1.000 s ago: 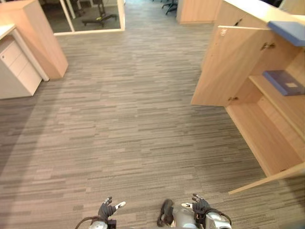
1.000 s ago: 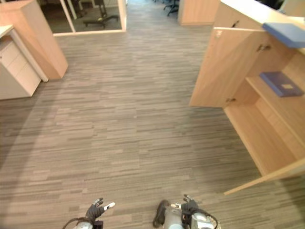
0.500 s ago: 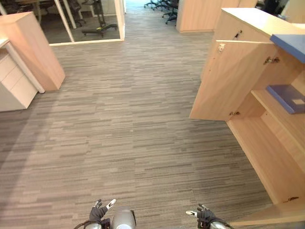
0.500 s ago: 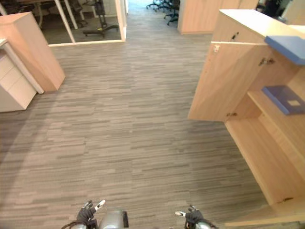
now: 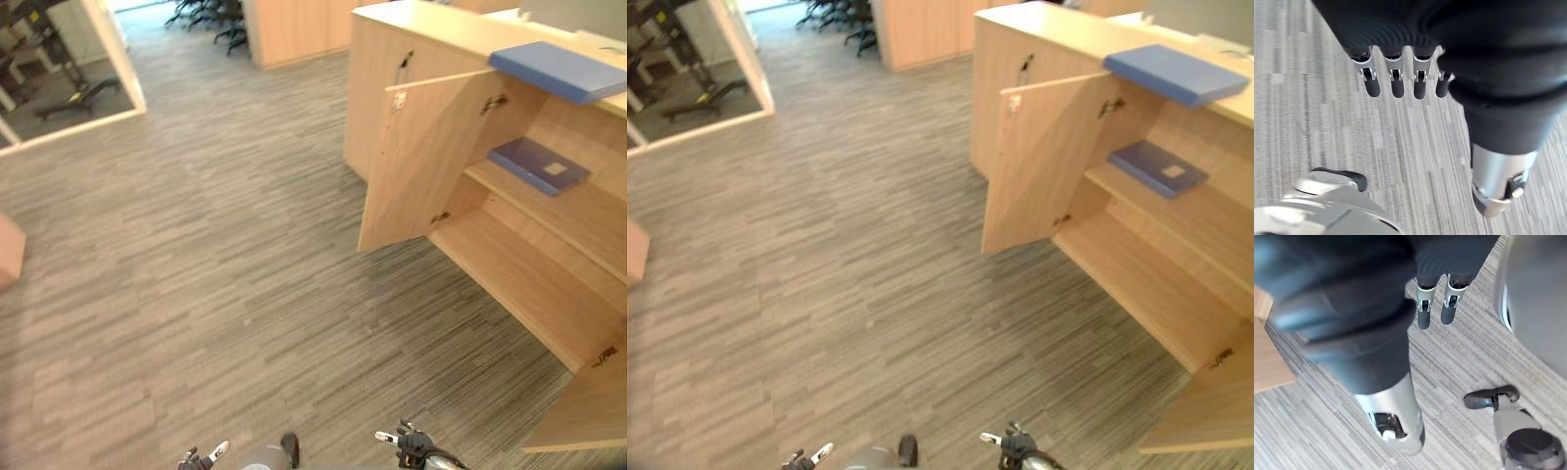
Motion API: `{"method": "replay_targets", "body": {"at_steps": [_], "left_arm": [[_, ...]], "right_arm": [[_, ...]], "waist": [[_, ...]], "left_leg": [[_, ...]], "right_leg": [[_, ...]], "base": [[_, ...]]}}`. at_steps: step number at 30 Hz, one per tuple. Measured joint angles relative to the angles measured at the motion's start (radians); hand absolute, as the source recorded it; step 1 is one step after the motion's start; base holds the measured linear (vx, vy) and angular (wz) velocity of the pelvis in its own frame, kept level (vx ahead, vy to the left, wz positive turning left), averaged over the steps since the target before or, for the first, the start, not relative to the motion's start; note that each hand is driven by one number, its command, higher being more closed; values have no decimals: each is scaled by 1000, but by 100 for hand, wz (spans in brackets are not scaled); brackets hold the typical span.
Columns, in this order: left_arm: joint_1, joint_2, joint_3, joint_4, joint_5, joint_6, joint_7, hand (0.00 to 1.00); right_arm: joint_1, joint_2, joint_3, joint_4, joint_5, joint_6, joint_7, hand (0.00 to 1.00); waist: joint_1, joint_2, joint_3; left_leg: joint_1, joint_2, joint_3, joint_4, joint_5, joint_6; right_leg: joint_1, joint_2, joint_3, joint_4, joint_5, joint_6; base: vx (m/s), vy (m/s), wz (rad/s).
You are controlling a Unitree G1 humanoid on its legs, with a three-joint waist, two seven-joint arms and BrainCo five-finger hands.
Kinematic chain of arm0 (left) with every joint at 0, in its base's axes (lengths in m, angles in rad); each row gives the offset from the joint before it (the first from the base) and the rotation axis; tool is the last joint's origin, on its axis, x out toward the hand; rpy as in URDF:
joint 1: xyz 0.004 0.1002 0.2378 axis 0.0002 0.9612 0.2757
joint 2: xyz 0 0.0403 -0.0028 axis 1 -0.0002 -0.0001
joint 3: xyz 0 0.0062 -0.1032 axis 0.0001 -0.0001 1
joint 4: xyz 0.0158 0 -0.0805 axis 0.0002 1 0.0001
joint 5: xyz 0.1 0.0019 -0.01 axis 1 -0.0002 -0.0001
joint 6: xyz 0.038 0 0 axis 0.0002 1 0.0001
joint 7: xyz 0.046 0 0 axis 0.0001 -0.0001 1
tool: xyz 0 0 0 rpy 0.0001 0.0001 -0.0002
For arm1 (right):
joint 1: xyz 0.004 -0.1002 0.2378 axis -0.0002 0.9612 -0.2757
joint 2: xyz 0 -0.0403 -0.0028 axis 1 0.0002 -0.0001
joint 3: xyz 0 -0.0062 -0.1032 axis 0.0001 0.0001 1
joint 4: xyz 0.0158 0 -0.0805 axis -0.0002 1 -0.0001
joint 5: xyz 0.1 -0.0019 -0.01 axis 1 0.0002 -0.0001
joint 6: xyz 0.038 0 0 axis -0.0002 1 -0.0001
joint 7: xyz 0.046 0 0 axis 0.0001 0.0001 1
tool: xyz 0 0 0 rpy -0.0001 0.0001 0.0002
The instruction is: Walk over to the cabinet, pick up the folder, carry it to the office cabinet, place the folder inside the office cabinet, then close the office cabinet door
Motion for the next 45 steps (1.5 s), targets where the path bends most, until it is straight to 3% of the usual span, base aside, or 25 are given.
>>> {"method": "replay_targets", "body": {"at_steps": [2, 4, 7, 9, 10, 12, 16, 20, 21, 22, 23, 25, 26, 28, 30, 32, 34, 35, 36, 37, 38, 39, 40, 43, 45], "left_arm": [[0, 4, -11, 0, 10, 1, -5, 0], [0, 10, -18, 10, 16, 2, -16, 0], [-2, 4, -4, 25, -34, 14, -19, 0], [-2, 3, 31, 33, -55, 18, -21, 0], [-5, -13, 71, 31, -55, 20, -21, 0], [-13, -30, 104, 12, -54, 22, -22, 0], [-28, -56, 180, -7, -53, 31, -24, 0], [-22, -69, 204, -24, -52, 35, -26, 0], [-21, -73, 207, -24, -53, 37, -25, 0], [-21, -78, 223, -38, -53, 38, -25, 0], [-16, -88, 233, -69, -57, 38, -25, 0], [3, -87, 214, -81, -58, 37, -24, 0], [6, -76, 195, -82, -76, 34, -22, 0], [1, -60, 164, -82, -90, 32, -21, 0], [-4, -38, 124, -82, -103, 25, -19, 0], [-5, -34, 113, -82, -122, 20, -17, 0], [-5, -34, 110, -81, -123, 17, -14, 0], [-4, -33, 112, -81, -124, 17, -13, 0], [3, -33, 114, -79, -129, 17, -11, 0], [-16, -8, 118, -80, -136, 10, -2, 0], [-27, 0, 118, -79, -138, 6, 1, 0], [-39, 12, 117, -77, -141, 5, 3, 0], [-38, 11, 120, -76, -143, 5, 4, 0], [-35, 1, 115, -47, -142, 5, 2, 0], [-34, -2, 102, -27, -140, 6, 1, 0]], "right_arm": [[0, 0, 0, -4, 0, 0, 1, 0], [1, -5, 1, -8, 0, -1, 0, 0], [-3, -15, 2, -7, 2, -1, -3, 0], [-3, -15, 2, -5, 3, -1, -4, 0], [-2, -17, -17, -5, 2, 1, -6, 0], [-2, -7, -65, -14, 2, 1, -10, 0], [19, 3, -118, -18, 4, 3, -12, 0], [37, 12, -112, -43, 27, 2, -11, 0], [42, 19, -106, -62, 45, 1, -11, 0], [46, 30, -92, -80, 72, -2, -12, 0], [50, 34, -56, -98, 92, -2, -12, 0], [57, 29, -15, -99, 97, -5, -12, 0], [54, 27, 16, -96, 97, -4, -17, 0], [38, 18, 37, -76, 94, -2, -25, 0], [-14, -6, 89, -22, 79, 2, -30, 0], [-39, -14, 101, -6, 74, 2, -31, 0], [-78, -23, 103, 13, 58, 1, -31, 0], [-83, -24, 106, 14, 58, 1, -31, 0], [-91, -23, 139, 16, 58, -3, -34, 0], [-118, -8, 171, 25, 57, -5, -29, 0], [-140, -1, 172, 33, 57, -5, -28, 0], [-162, 8, 172, 34, 57, -5, -29, 0], [-166, 7, 172, 28, 57, -9, -29, 0], [-161, -1, 171, 27, 53, -19, -28, 0], [-132, -23, 166, 27, 50, -16, -25, 0]], "waist": [[-8, 5, 0], [-26, 10, 1], [-26, 11, 7], [-24, -6, 19], [-26, -8, 21], [-31, 1, 24], [-30, -13, 34], [-35, -8, 9], [-38, -6, 5], [-41, -6, 2], [-36, 1, 1], [-24, 23, -17], [-14, 11, -23], [3, 1, -22], [10, -26, -1], [14, -30, 17], [20, -33, 25], [26, -39, 28], [35, -53, 33], [31, -74, 50], [31, -74, 64], [36, -73, 77], [57, -72, 73], [72, -53, 49], [71, -50, 30]], "left_leg": [[38, 0, 12, -24, -5, 7], [93, 11, 33, -75, -21, 29], [134, 32, 78, -119, -23, 26], [156, 29, 112, -140, -30, 10], [157, 30, 121, -146, -36, 1], [157, 39, 128, -169, -36, -5], [197, 59, 140, -212, -16, -56], [210, 97, 189, -163, -75, -89], [204, 120, 216, -95, -124, -101], [130, 196, 261, 182, -228, -109], [52, 286, 273, 477, -257, -89], [-13, 374, 249, 734, -191, -67], [-73, 402, 225, 872, -134, -62], [-134, 384, 208, 916, -210, -53], [-219, 290, 163, 770, -275, -56], [-251, 236, 101, 600, -277, -65], [-261, 169, -40, 234, -179, -105], [-248, 155, -62, 171, -82, -116], [-175, 122, -54, 77, 83, -126], [-163, 112, -36, 86, 77, -121], [-178, 117, -49, 130, 59, -121], [-202, 108, -101, 239, 14, -131], [-207, 97, -134, 318, -25, -128], [-184, 65, -167, 347, -86, -111], [-162, 31, -163, 325, -154, -91]], "right_leg": [[-7, 3, -48, 21, -9, 15], [-35, 62, -120, 19, -54, 55], [-93, 139, -254, -62, -69, 64], [-102, 174, -393, -198, -20, -3], [-94, 181, -472, -233, -32, -38], [-107, 202, -482, -255, -36, -28], [-97, 230, -481, -239, -87, -9], [-78, 271, -456, -265, -99, 9], [-66, 287, -443, -279, -102, 14], [-34, 324, -409, -316, -102, 18], [-4, 355, -362, -326, -106, 20], [27, 397, -290, -337, -120, 16], [46, 405, -226, -352, -125, 12], [55, 391, -154, -367, -132, -1], [67, 324, -64, -378, -108, 36], [97, 289, -30, -394, -98, 53], [152, 238, -9, -430, -79, 86], [167, 222, -5, -438, -73, 99], [191, 191, -7, -459, -42, 150], [196, 196, -24, -492, -23, 145], [192, 210, -24, -501, -8, 136], [192, 224, -22, -518, 64, 133], [205, 201, -13, -524, 100, 143], [200, 166, 41, -581, 218, 173], [180, 118, 44, -581, 223, 182]], "base": [[143, 245, -55], [61, 139, -40], [30, 17, -46], [52, -60, -47], [109, -100, -29], [145, -95, -11], [144, -91, -4], [172, -57, -30], [219, -65, -73], [285, -108, -116], [251, -90, -117], [265, 39, -133], [386, 164, -152], [314, 149, -119], [288, 187, -115], [305, 224, -77], [422, 360, -67], [429, 430, -64], [448, 408, -44], [399, 351, -38], [272, 210, -25], [131, 109, -59], [184, 185, -76], [193, 252, -91], [148, 294, -68]]}}
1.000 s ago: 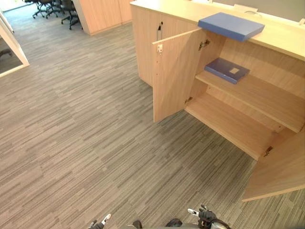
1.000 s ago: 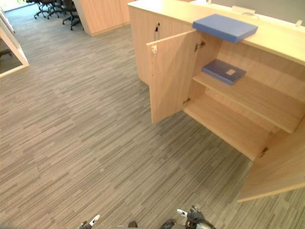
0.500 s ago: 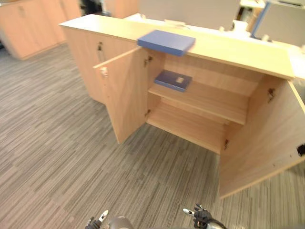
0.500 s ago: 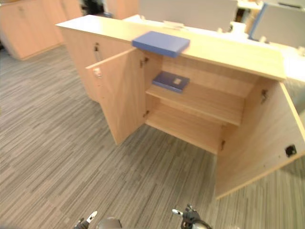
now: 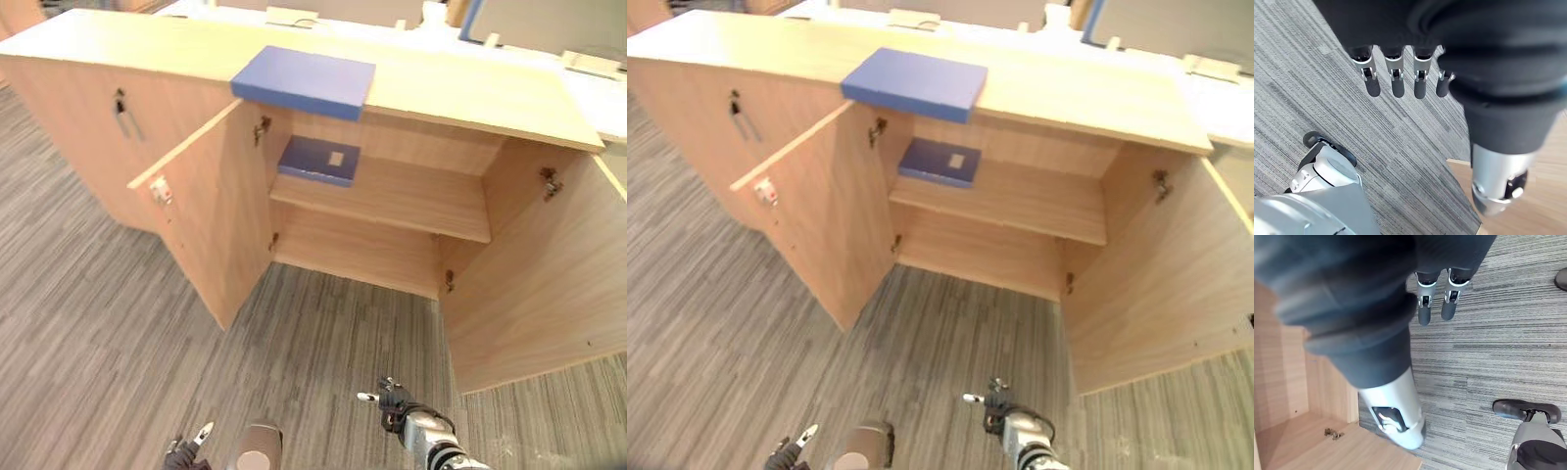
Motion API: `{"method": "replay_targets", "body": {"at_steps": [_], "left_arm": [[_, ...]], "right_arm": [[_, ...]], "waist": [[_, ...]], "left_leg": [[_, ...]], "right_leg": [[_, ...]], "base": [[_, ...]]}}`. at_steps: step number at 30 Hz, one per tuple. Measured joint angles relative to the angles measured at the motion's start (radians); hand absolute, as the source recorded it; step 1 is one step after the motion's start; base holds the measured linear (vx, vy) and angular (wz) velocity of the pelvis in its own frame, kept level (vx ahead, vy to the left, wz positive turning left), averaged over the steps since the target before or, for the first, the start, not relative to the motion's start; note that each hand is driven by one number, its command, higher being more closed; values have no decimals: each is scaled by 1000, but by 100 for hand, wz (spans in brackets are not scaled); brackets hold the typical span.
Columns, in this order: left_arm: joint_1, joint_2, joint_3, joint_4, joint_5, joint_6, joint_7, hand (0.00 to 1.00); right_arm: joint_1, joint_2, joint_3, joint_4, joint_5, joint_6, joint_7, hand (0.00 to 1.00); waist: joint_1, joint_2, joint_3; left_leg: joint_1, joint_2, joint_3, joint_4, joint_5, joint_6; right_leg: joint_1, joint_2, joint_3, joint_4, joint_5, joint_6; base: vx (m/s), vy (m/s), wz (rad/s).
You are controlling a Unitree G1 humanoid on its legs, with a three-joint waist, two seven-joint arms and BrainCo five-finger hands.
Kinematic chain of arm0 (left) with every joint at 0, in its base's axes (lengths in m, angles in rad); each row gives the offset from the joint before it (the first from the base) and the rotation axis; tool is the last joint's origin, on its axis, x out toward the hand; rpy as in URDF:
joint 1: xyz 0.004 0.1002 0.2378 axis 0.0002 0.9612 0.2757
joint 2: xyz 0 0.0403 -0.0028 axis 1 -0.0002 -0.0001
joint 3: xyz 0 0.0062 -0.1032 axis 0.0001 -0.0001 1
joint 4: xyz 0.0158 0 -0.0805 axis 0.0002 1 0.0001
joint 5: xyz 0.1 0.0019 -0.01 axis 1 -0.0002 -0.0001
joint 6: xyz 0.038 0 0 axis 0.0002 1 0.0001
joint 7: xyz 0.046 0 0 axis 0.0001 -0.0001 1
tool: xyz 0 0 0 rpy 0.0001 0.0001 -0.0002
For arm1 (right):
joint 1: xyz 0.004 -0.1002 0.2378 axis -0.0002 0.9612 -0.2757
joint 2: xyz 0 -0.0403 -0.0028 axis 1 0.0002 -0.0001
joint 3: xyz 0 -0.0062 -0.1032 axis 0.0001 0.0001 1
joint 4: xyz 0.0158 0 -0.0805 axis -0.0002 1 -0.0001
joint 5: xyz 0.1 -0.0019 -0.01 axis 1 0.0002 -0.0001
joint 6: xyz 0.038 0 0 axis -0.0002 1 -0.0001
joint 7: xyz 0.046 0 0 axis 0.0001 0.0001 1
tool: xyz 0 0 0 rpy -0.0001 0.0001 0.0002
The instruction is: Walk over to the cabinet, pick up the folder, carry it to the office cabinet, place the folder inside the office cabinet, then close the office cabinet door
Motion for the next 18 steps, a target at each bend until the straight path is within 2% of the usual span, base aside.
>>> {"method": "replay_targets", "body": {"at_steps": [1, 2, 3, 4, 5, 6, 7, 9, 10, 11, 12, 13, 15, 16, 18], "left_arm": [[3, -9, -11, 17, 1, 3, -1, 0], [2, -13, -9, 24, -2, 4, -2, 0], [12, -11, -10, 25, 3, 7, -2, 0], [32, -16, -13, 26, 10, 11, -3, 0], [44, -11, -15, 26, 12, 11, -4, 0], [56, -2, -20, 26, 23, 12, -6, 0], [63, 4, -28, 25, 28, 12, -6, 0], [76, 10, -39, 28, 67, 16, -16, 0], [79, 6, -54, 38, 86, 18, -18, 0], [77, 3, -59, 46, 90, 18, -20, 0], [75, -2, -68, 48, 92, 21, -22, 0], [74, -2, -69, 48, 93, 21, -22, 0], [59, -8, -69, 59, 92, 22, -22, 0], [52, -4, -65, 66, 92, 22, -23, 0], [42, -3, -42, 61, 92, 21, -23, 0]], "right_arm": [[27, -21, -7, 1, -13, 5, 2, 0], [37, -29, -11, 1, -16, 11, 2, 0], [61, -44, -39, 1, -32, 24, 3, 0], [86, -52, -53, 2, -32, 31, 5, 0], [107, -50, -65, 2, -32, 35, 7, 0], [125, -44, -69, 1, -32, 36, 7, 0], [132, -38, -71, 1, -32, 36, 8, 0], [131, -28, -73, 0, -32, 35, 10, 0], [132, -28, -77, -5, -32, 34, 10, 0], [131, -28, -77, -5, -32, 34, 9, 0], [131, -27, -77, -8, -32, 27, 9, 0], [129, -28, -78, -13, -32, 23, 8, 0], [123, -32, -81, -19, -31, 18, 5, 0], [128, -30, -85, -21, -30, 18, 1, 0], [146, -17, -87, -56, -30, 3, 1, 0]], "waist": [[3, 12, -10], [5, 10, -7], [9, 13, -6], [2, 30, -8], [-11, 34, -12], [-22, 39, -21], [-27, 40, -25], [-38, 42, -25], [-44, 51, -27], [-48, 56, -27], [-55, 64, -19], [-57, 68, -13], [-65, 71, 14], [-70, 63, 21], [-73, 44, 32]], "left_leg": [[35, -21, 14, -45, -48, 31], [54, -41, 36, -65, -48, 43], [112, -71, 87, -120, -34, 67], [186, -93, 120, -187, -22, 88], [237, -111, 129, -229, -13, 101], [275, -121, 136, -268, -7, 111], [299, -123, 140, -292, -1, 117], [345, -121, 162, -342, 9, 128], [356, -106, 166, -354, 13, 133], [356, -97, 166, -358, 14, 133], [359, -74, 166, -362, 15, 132], [366, -63, 164, -365, 16, 130], [409, -26, 152, -387, 18, 122], [427, -18, 134, -400, 20, 112], [441, -28, 100, -411, 12, 92]], "right_leg": [[-27, -39, 8, 30, 0, 0], [-43, -72, 17, 59, 0, -1], [-82, -137, 20, 152, 5, -24], [-124, -211, -20, 329, -41, -116], [-146, -265, -79, 502, -100, -204], [-159, -293, -133, 608, -124, -234], [-161, -293, -163, 650, -133, -240], [-188, -234, -217, 677, -200, -192], [-209, -175, -226, 663, -265, -143], [-224, -147, -225, 658, -288, -129], [-256, -91, -222, 652, -321, -119], [-270, -64, -222, 647, -332, -119], [-329, 31, -184, 616, -343, -124], [-363, 63, -162, 581, -339, -127], [-398, 80, -112, 495, -319, -130]], "base": [[119, 308, -72], [96, 332, -85], [88, 332, -87], [72, 343, -80], [39, 242, -45], [9, 148, -19], [25, 84, -26], [56, 54, -42], [84, -16, -31], [94, -51, -18], [85, -103, -6], [85, -138, -4], [75, -191, 18], [40, -210, 40], [42, -245, 60]]}}
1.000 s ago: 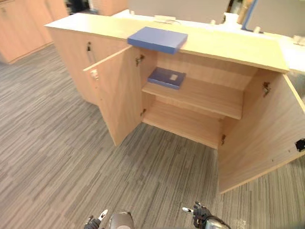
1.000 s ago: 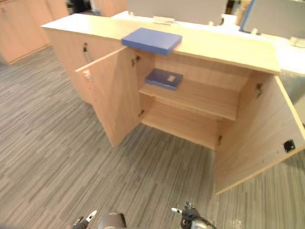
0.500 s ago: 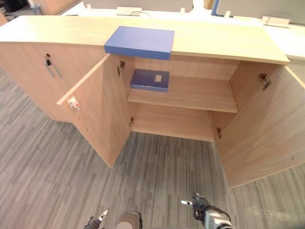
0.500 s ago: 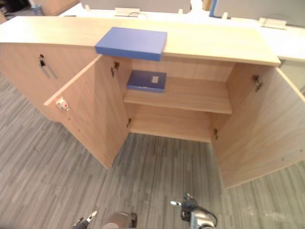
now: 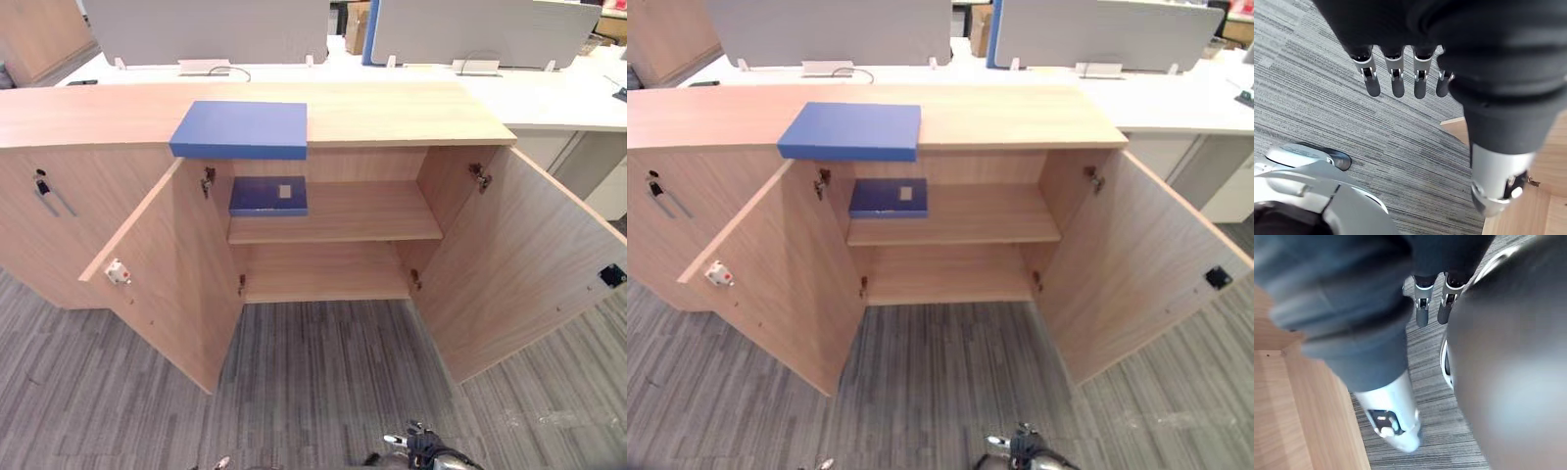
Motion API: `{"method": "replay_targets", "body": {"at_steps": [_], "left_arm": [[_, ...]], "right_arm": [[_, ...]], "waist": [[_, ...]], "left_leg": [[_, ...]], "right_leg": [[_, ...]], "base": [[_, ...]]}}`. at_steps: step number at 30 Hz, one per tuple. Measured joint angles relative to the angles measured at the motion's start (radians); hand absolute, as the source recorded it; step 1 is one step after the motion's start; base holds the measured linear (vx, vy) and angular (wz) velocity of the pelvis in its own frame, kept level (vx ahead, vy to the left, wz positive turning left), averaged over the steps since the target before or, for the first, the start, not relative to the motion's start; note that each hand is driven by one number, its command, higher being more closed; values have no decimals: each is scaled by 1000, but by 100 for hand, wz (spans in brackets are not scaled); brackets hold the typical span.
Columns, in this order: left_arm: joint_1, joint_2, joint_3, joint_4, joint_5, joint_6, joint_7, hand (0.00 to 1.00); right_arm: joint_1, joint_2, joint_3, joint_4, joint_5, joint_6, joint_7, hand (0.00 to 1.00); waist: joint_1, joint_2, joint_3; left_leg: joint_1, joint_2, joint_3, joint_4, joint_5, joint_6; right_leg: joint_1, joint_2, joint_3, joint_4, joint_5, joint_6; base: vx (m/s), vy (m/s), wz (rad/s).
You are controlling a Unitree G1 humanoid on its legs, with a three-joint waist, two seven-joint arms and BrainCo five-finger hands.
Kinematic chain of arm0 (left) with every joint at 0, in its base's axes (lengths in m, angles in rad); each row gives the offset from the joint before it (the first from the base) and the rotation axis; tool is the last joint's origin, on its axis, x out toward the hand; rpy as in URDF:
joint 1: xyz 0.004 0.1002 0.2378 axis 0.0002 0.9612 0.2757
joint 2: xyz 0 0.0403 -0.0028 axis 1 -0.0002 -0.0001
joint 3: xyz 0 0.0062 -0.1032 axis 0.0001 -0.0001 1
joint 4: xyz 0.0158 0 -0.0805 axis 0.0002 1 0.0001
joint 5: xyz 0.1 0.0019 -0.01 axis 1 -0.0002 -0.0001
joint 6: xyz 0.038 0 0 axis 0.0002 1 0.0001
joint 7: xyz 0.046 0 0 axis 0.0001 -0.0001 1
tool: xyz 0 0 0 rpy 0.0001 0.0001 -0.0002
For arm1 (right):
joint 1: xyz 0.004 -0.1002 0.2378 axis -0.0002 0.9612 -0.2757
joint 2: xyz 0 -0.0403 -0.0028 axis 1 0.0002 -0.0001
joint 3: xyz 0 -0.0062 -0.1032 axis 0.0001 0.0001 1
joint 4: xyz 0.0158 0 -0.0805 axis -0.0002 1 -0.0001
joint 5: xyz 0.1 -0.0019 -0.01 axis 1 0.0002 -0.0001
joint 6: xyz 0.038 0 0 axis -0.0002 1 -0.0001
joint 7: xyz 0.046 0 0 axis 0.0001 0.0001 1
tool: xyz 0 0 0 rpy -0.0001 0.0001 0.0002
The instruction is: Walk over to the cabinet, pick up the folder, carry it to the office cabinet, place the folder inside the office cabinet, then close the office cabinet door
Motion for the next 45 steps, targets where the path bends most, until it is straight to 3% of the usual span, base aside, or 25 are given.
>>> {"method": "replay_targets", "body": {"at_steps": [2, 4, 9, 11, 12, 15, 16, 17, 20, 21, 22, 24, 25, 28, 30, 32, 35, 38, 40, 42, 43, 44, 45], "left_arm": [[-1, -4, 28, -11, 1, 0, -1, 0], [5, -39, 67, -33, 3, 0, -1, 0], [8, -55, 109, -60, 14, 3, -2, 0], [8, -61, 133, -80, 14, 3, -8, 0], [6, -75, 150, -98, 13, 3, -9, 0], [6, -77, 145, -118, -5, 2, -9, 0], [6, -73, 131, -117, -9, 1, -8, 0], [5, -73, 125, -118, -11, -1, -8, 0], [-6, -59, 94, -117, -19, -10, -1, 0], [-8, -53, 85, -115, -21, -9, -1, 0], [-12, -49, 82, -114, -23, -10, 0, 0], [-9, -51, 80, -112, -21, -10, 0, 0], [-17, -37, 78, -104, -15, -10, 0, 0], [-17, -24, 75, -89, 3, -8, -1, 0], [-14, -12, 63, -72, 17, -7, -2, 0], [-12, -4, 46, -56, 31, -6, -2, 0], [9, -6, 4, -53, 45, -3, -6, 0], [21, 15, -48, -44, 50, -3, -16, 0], [17, 29, -94, -39, 68, -3, -19, 0], [13, 43, -144, -38, 78, -5, -22, 0], [8, 52, -166, -38, 78, -9, -23, 0], [4, 57, -175, -40, 75, -10, -25, 0], [3, 71, -191, -57, 63, -16, -37, 0]], "right_arm": [[15, 13, 0, -24, 0, -9, 0, 0], [17, 10, -16, -31, -1, -5, 2, 0], [44, 22, -71, -29, 0, -2, 2, 0], [50, 31, -66, -32, 1, -2, 2, 0], [48, 32, -65, -34, 2, -2, 2, 0], [47, 35, -47, -34, 4, 2, 0, 0], [45, 36, -32, -34, 3, 6, 0, 0], [40, 36, -32, -34, 4, 7, -1, 0], [5, 37, -26, -25, 4, 14, -3, 0], [-3, 37, -22, -25, 4, 14, -4, 0], [-6, 36, -18, -25, 4, 14, -6, 0], [-8, 33, -17, -26, 4, 14, -7, 0], [-19, 43, -14, -20, 4, 14, -6, 0], [-39, 65, -19, -19, 2, 14, -5, 0], [-38, 67, -21, -18, -1, 14, -2, 0], [-36, 60, -28, -16, -2, 14, 3, 0], [-6, 33, -40, 7, -17, 20, 7, 0], [30, 31, -38, 5, -31, 28, 8, 0], [25, 31, -33, 3, -40, 27, 8, 0], [20, 28, -18, 2, -40, 25, 7, 0], [22, 28, -14, 2, -40, 24, 5, 0], [24, 29, -9, 1, -40, 24, 5, 0], [27, 29, 15, 2, -40, 24, 4, 0]], "waist": [[-10, -23, 3], [-7, -2, -3], [-15, 1, -9], [-15, -1, -19], [-11, 2, -23], [7, -1, -22], [12, -4, -20], [19, -5, -21], [37, -12, -17], [38, -15, -13], [43, -29, -9], [43, -28, -10], [41, -39, -7], [42, -50, -9], [49, -59, -24], [50, -52, -34], [51, -14, -50], [29, -21, -68], [17, -17, -70], [0, -11, -65], [-4, -13, -64], [-6, -19, -62], [-7, -48, -55]], "left_leg": [[6, -14, -53, 11, -29, -13], [0, 24, -95, 15, -52, -44], [-4, 132, -166, 74, -91, -101], [-117, 164, -167, 339, -142, -181], [-228, 180, -161, 574, -151, -198], [-371, 214, -102, 903, -152, -194], [-407, 215, -62, 914, -163, -158], [-421, 214, -40, 894, -168, -140], [-460, 177, -18, 597, -169, -94], [-459, 155, -33, 443, -130, -78], [-444, 118, -36, 333, -12, -83], [-415, 91, -33, 263, 106, -85], [-395, 61, -16, 247, 106, -55], [-358, 36, 16, 238, 88, -28], [-312, 7, 36, 210, 82, -20], [-271, -17, 55, 178, 74, -8], [-168, -42, 68, 86, 71, -1], [-107, -78, 73, 13, 66, 30], [-105, -72, 70, 0, 70, 38], [-104, -44, 53, 2, 74, 33], [-105, -32, 39, 7, 79, 26], [-105, -35, 30, 9, 81, 19], [-102, -53, 15, -1, 86, 6]], "right_leg": [[-3, 3, 44, -48, 96, -29], [2, 37, 1, -50, 52, -51], [98, 146, -90, -127, 5, -73], [153, 194, -107, -190, 3, -75], [176, 217, -111, -216, 6, -79], [267, 249, -107, -263, 9, -84], [296, 248, -99, -283, 13, -77], [306, 246, -90, -292, 16, -73], [335, 214, -49, -330, 32, -46], [346, 187, -36, -331, 29, -31], [363, 137, -18, -334, 30, -3], [378, 112, 0, -349, 39, 24], [379, 81, 26, -367, 72, 34], [385, 48, 105, -379, 156, 66], [392, 9, 122, -369, 167, 80], [389, -27, 145, -342, 170, 86], [311, -103, 157, -119, 168, 87], [229, -209, 89, 100, 139, 43], [207, -188, 93, 91, 72, 70], [195, -97, 141, 7, 9, 83], [185, -36, 193, -71, 8, 85], [185, -21, 209, -110, 19, 78], [185, -20, 211, -163, 46, 81]], "base": [[111, -307, 72], [162, -243, 48], [204, -279, 35], [176, -145, 22], [162, -77, 4], [197, -37, -14], [149, -10, -18], [160, 43, -33], [271, 163, -41], [350, 296, -29], [322, 289, -25], [371, 318, -14], [379, 330, -8], [304, 320, -20], [231, 207, -45], [163, 135, -53], [110, 161, -43], [75, 137, -15], [37, 28, -7], [-5, -71, 20], [-33, -116, 31], [-59, -151, 41], [-58, -155, 26]]}}
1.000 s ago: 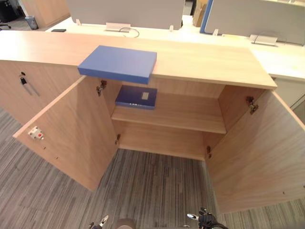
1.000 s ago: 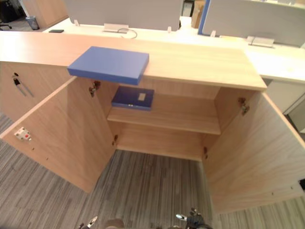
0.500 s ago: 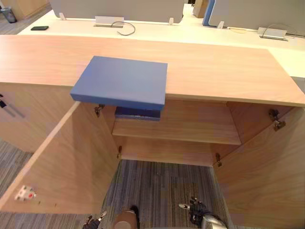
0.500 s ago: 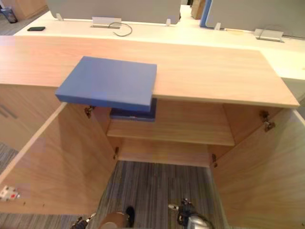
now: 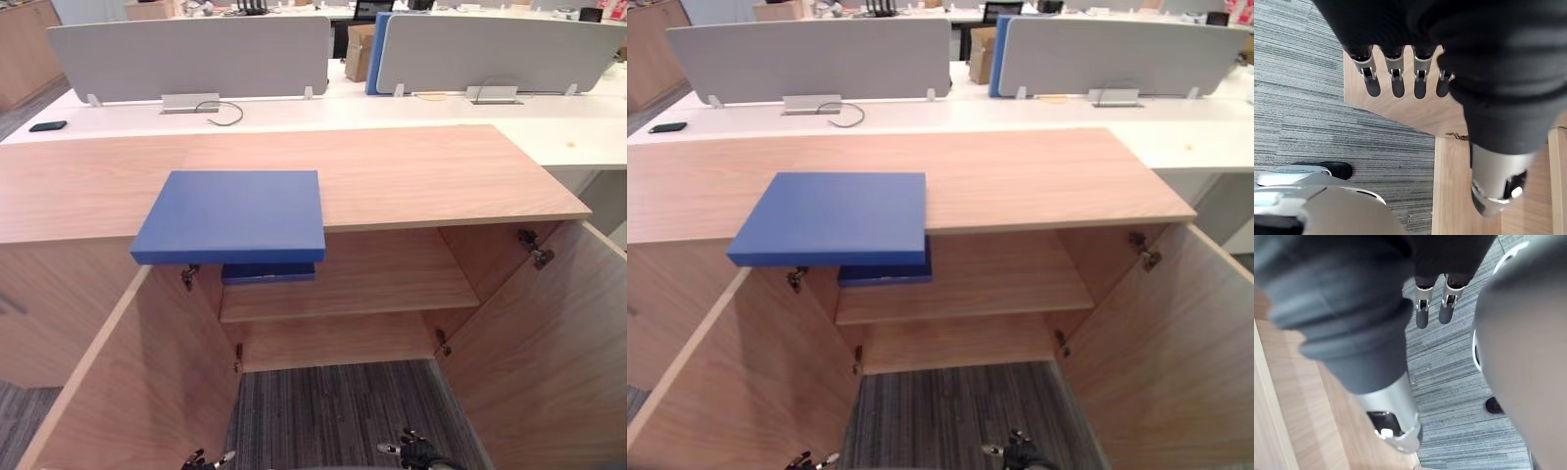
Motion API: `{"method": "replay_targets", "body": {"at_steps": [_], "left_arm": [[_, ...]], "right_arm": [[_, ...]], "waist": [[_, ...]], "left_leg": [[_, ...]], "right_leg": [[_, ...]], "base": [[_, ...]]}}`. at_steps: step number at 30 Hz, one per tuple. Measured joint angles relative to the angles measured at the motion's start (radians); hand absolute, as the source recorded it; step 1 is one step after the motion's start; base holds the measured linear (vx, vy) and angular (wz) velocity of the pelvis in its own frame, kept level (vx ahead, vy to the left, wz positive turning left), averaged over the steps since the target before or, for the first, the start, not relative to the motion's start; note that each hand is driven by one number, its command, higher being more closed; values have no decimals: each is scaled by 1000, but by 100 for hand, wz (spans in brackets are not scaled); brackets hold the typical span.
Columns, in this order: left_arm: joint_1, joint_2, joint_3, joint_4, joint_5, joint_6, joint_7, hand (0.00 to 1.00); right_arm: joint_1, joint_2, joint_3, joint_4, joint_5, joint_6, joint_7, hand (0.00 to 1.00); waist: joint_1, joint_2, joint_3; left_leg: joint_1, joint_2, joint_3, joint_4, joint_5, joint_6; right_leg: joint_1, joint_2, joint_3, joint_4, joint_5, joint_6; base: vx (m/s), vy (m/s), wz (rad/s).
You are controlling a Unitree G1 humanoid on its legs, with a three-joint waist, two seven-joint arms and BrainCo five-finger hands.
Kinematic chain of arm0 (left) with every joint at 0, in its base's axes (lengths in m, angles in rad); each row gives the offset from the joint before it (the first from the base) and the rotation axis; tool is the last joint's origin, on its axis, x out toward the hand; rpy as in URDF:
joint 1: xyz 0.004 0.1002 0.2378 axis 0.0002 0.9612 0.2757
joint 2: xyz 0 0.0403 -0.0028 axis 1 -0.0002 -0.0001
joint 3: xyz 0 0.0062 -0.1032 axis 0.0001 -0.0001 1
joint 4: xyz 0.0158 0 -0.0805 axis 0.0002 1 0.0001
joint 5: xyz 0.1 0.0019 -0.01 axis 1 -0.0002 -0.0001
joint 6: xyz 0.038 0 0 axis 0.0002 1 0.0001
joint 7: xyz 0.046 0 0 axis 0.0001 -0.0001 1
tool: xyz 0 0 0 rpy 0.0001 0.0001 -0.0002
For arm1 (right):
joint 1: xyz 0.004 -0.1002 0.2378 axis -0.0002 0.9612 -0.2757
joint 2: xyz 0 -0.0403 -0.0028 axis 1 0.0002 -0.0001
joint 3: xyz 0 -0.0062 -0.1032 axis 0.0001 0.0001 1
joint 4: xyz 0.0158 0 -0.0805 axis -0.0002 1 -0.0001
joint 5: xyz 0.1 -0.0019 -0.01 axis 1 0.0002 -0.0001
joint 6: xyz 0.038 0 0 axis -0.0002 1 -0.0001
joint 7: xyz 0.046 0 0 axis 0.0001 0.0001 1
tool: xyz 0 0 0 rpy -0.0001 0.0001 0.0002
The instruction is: Walk over to the cabinet, pick up the folder, carry it to the office cabinet, place the folder inside the office cabinet, then close the office cabinet door
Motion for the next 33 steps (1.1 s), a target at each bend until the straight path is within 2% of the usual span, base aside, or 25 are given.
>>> {"method": "replay_targets", "body": {"at_steps": [1, 2, 3, 5, 7, 11, 13, 14, 16, 20, 22, 24, 28, 29, 31, 32, 33], "left_arm": [[1, -4, -4, -10, -12, -5, -4, 0], [3, -12, -5, -17, -24, -6, -6, 0], [10, -26, -10, -43, -46, -8, -10, 0], [19, -29, -20, -90, -97, -12, -25, 0], [53, -25, -88, -208, -201, -15, -74, 0], [107, -6, -238, -357, -270, -15, -161, 0], [131, 58, -319, -452, -308, -4, -236, 0], [137, 76, -333, -480, -313, -1, -249, 0], [176, 171, -369, -662, -328, 12, -292, 0], [253, 299, -359, -974, -333, 13, -325, 0], [279, 330, -364, -1074, -338, 12, -338, 0], [316, 379, -371, -1196, -394, 8, -370, 0], [395, 475, -303, -1426, -526, 6, -449, 0], [400, 478, -278, -1456, -538, 5, -459, 0], [391, 464, -115, -1545, -611, -1, -492, 0], [381, 455, -56, -1556, -640, -9, -496, 0], [344, 428, 66, -1562, -690, -22, -504, 0]], "right_arm": [[3, 2, 8, 0, 0, 0, 0, 0], [4, 2, 7, -4, 0, 0, -1, 0], [7, -1, 9, -19, 0, -1, -1, 0], [9, -3, 39, -29, -1, -1, 0, 0], [10, -2, 60, -41, 0, -1, 2, 0], [6, -6, 79, -42, -4, -3, 13, 0], [-9, -12, 101, -42, -40, -3, 31, 0], [-13, -17, 113, -42, -43, -3, 36, 0], [-35, -32, 125, -40, -46, -3, 50, 0], [-70, -58, 139, -29, -66, -3, 60, 0], [-70, -69, 145, -26, -72, -3, 62, 0], [-66, -75, 143, -18, -78, -4, 63, 0], [-41, -72, 137, 10, -79, -13, 69, 0], [-35, -72, 132, 10, -79, -14, 69, 0], [-5, -72, 111, 10, -79, -23, 74, 0], [1, -72, 106, 10, -79, -28, 76, 0], [9, -73, 103, 10, -78, -32, 77, 0]], "waist": [[6, 2, -8], [6, 16, -12], [4, 24, -17], [-1, 25, -18], [-2, 19, -17], [-5, 20, -19], [-9, 18, -18], [-10, 18, -19], [-17, 18, -18], [-13, 19, -19], [-11, 19, -19], [-8, 19, -19], [27, 19, -20], [34, 19, -20], [56, 20, -23], [57, 20, -23], [64, 21, -23]], "left_leg": [[-3, 0, -3, -14, 10, -11], [-5, 7, -8, -25, 20, -17], [-15, 22, -20, -53, 45, -30], [-23, 37, -47, -74, 61, -43], [-28, 61, -72, -107, 84, -61], [-34, 73, -89, -123, 89, -69], [-35, 73, -89, -124, 87, -71], [-35, 72, -90, -124, 87, -71], [-34, 65, -95, -124, 86, -69], [-41, 49, -116, -122, 84, -59], [-42, 39, -133, -121, 87, -53], [-51, 26, -167, -118, 93, -44], [-90, 5, -225, -86, 93, -41], [-93, 3, -231, -85, 94, -41], [-106, -6, -278, -85, 103, -41], [-107, -7, -288, -87, 108, -42], [-109, -11, -307, -91, 117, -44]], "right_leg": [[6, 0, 1, -35, -8, 14], [9, 10, -4, -51, -3, 15], [7, 29, -25, -80, 5, 7], [13, 51, -54, -108, 14, -2], [33, 89, -82, -168, 36, -13], [62, 115, -104, -228, 61, -14], [74, 121, -105, -253, 72, -12], [78, 121, -105, -258, 75, -11], [90, 119, -105, -277, 84, -10], [101, 109, -120, -296, 97, -6], [110, 102, -136, -298, 99, -3], [122, 95, -167, -298, 100, -3], [126, 83, -200, -298, 101, -3], [128, 82, -210, -298, 101, -3], [138, 82, -244, -300, 99, -4], [141, 83, -252, -301, 99, -5], [145, 84, -266, -307, 97, -6]], "base": [[-43, -157, 18], [-26, -202, 17], [-6, -130, 25], [-13, -155, 36], [-2, -163, 34], [43, -58, 14], [67, 1, 1], [38, 17, 4], [22, 28, 8], [-17, 39, 15], [-34, 35, 34], [-47, 24, 48], [-56, 26, 41], [-78, 20, 43], [-64, -5, 48], [-54, -18, 54], [-41, -21, 47]]}}
